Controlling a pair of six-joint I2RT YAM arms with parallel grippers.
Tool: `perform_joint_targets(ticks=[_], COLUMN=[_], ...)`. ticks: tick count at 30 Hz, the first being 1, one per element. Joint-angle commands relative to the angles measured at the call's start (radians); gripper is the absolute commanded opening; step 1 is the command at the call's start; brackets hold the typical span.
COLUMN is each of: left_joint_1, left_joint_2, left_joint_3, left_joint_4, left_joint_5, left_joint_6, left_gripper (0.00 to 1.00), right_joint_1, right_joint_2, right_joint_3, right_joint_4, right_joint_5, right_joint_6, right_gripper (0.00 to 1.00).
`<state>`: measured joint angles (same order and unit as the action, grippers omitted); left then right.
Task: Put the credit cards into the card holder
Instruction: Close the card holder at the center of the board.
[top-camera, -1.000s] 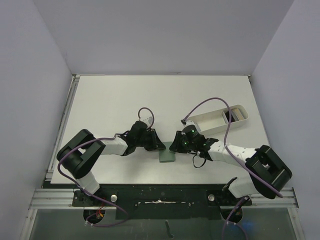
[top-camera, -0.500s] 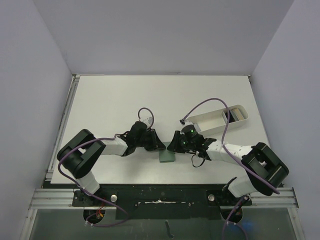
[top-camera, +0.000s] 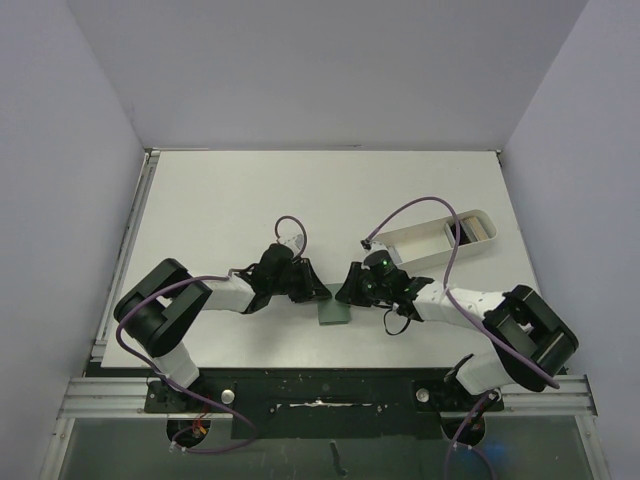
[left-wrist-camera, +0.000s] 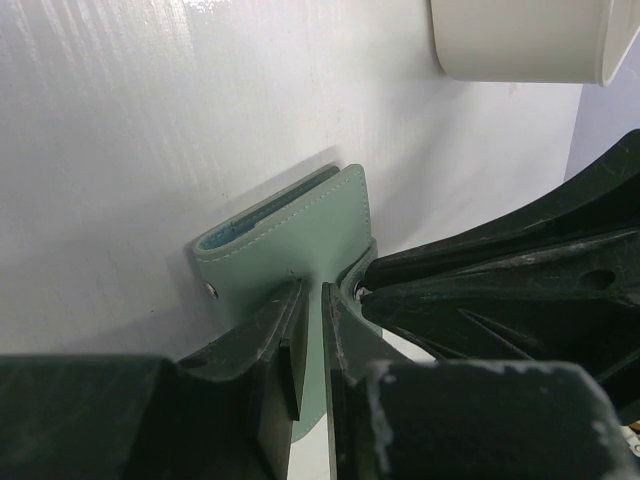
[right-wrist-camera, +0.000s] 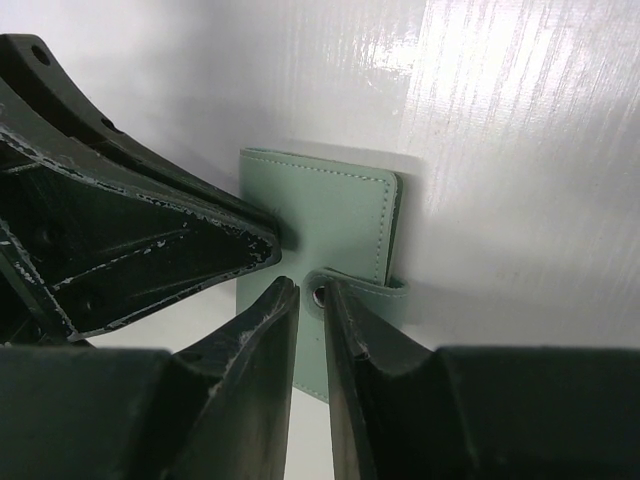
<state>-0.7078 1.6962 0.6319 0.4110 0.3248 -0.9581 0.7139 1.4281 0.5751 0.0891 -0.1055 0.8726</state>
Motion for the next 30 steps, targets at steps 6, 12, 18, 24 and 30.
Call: perform_joint_targets(ticks=[6,12,18,24,30], left_joint_1=[-0.010,-0.010,-0.010,-0.010,-0.010], left_joint_2=[0.008,0.007,0.010,0.003,0.002], left_joint_3=[-0.020,-0.015,-0.017,-0.023,-0.026], left_joint_4=[-0.018,-0.023,-0.021,-0.018,-0.014], left_joint_5=[0.000,-0.001,0.000,-0.001,-0.002], left_joint_6=[0.009,0.011,0.009,0.005,0.005], left_gripper=[0.12,0.12,0.12,0.12,0.12], right_joint_1=[-0.001,-0.001,0.003,0.007,0.012], right_joint_2=[-0.044,-0.079,-0.062,-0.024,-0.009], right_joint_3=[-0.008,0.004,0.006,0.002,-0.012], right_joint_4=[-0.009,-0.052,-0.051,-0.007,0.032], right_joint_5=[0.036,0.055,0.054,0.026,0.003], right_joint_6=[-0.001,-0.010,-0.003,0.007,0.027], right_gripper=[0.22,0.23,0.23,0.19,0.19])
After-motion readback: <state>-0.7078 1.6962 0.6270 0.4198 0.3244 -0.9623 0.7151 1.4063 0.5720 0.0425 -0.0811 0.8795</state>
